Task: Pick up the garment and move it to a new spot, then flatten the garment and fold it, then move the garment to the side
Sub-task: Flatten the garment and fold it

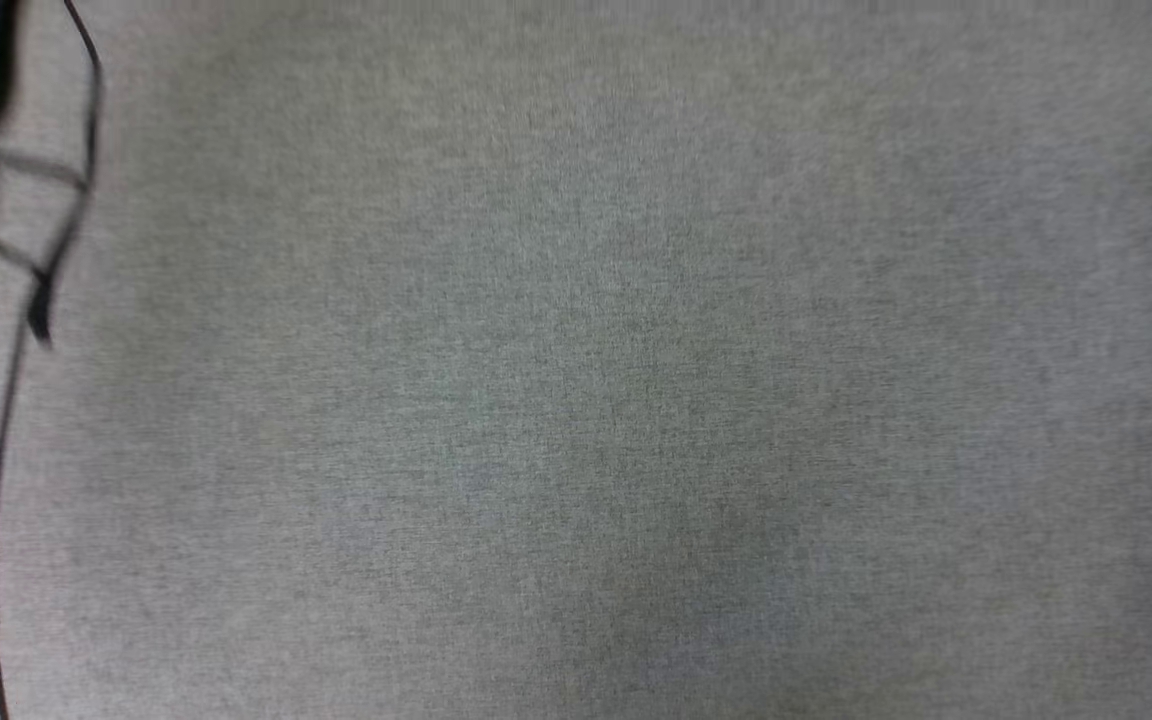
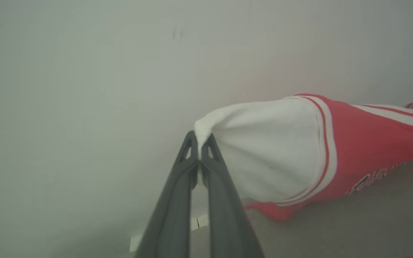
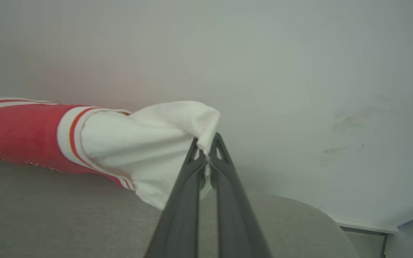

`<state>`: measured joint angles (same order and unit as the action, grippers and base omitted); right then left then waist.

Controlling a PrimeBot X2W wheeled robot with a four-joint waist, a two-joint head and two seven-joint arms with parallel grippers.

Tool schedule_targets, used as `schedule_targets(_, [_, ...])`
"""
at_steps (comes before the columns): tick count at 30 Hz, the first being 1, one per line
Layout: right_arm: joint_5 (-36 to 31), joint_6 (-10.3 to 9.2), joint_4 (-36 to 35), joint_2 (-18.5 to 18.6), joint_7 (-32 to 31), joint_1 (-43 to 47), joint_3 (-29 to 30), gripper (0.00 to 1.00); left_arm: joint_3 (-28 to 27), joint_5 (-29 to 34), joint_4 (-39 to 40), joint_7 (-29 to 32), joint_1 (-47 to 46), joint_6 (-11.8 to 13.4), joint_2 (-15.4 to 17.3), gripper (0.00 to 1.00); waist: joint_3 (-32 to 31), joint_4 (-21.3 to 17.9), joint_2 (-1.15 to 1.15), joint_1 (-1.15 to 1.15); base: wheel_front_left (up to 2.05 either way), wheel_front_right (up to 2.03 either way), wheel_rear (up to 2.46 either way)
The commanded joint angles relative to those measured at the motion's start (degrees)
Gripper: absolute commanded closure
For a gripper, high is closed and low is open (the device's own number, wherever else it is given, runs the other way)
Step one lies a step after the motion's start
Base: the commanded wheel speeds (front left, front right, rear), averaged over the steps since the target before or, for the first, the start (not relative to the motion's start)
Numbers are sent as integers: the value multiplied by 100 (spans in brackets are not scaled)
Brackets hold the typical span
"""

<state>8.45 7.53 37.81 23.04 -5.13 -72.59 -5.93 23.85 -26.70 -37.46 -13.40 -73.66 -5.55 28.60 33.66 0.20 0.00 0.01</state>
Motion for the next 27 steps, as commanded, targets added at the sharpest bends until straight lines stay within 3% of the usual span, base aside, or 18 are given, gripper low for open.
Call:
schedule_targets(1, [123,-8,23,14,44,400,-123,100,28,-40,24,-63,444,46,-8,100,-304,-14,0,-1,0,0,0])
schedule_targets(8, [750,-8,-126,144,80,1908,-414,100,217,-193,252,-122,2293,115,28,100,-970,-29,0,-1,0,0,0])
schedule_targets(15, [1476,-8,-712,432,-58,3434,-674,100,329,-388,670,-61,3903,236,219,100,-1585,-4,0,-1,0,0,0])
schedule_targets(27, [2058,-9,-1610,821,-350,5488,-579,100,384,-733,1599,342,5784,624,606,100,-2364,-14,0,-1,0,0,0])
